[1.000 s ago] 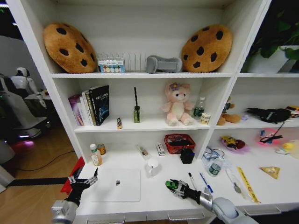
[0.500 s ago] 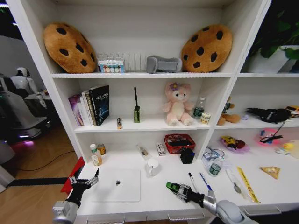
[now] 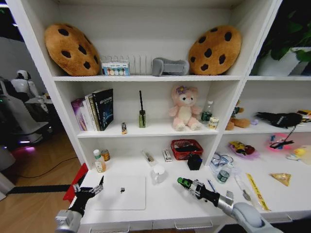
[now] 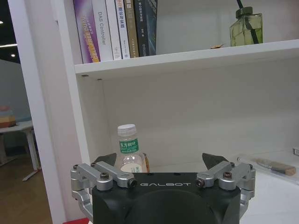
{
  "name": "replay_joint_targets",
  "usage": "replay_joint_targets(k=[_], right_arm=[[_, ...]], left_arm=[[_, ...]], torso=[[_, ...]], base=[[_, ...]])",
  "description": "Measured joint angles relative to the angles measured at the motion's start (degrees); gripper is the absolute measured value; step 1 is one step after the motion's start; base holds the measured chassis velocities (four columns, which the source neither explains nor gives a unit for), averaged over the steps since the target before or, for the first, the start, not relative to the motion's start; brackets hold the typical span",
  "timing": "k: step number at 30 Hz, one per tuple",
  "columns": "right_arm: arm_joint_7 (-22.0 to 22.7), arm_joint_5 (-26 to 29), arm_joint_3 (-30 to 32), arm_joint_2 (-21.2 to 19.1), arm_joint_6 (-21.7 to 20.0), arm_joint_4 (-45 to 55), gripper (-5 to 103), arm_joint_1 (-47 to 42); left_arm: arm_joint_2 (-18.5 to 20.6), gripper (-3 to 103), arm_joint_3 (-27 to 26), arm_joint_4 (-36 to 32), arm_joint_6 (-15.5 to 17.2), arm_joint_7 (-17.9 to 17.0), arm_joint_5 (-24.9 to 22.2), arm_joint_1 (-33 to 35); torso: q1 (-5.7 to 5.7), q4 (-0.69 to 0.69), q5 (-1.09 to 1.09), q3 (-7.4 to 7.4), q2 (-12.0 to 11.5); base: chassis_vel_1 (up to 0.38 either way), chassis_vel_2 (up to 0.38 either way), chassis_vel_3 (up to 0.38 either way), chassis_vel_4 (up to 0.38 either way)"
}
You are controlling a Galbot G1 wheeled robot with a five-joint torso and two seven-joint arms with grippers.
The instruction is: Organize the objects on the table.
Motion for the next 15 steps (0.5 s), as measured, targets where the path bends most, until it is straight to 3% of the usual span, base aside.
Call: replay_joint_targets(k=[8,15], right_arm=[[2.63,5.46,5.84,-3.79,-0.92,7.99,37,1.24],[4.66,10.78,7.1,-7.35,-2.68,11.28,37,4.19]], left_arm=[[0.21,100,0.03,-0.2,-0.23,0.01,0.0,0.13],[0.35,100,0.41,-0.05,-0.25,0.07,0.08,0.1]], torso=[[0.0,0.01,0.0,0.0,0.0],[0.0,0.0,0.0,0.0,0.0]], base=[[0.0,0.0,0.0,0.0],[0.0,0.0,0.0,0.0]])
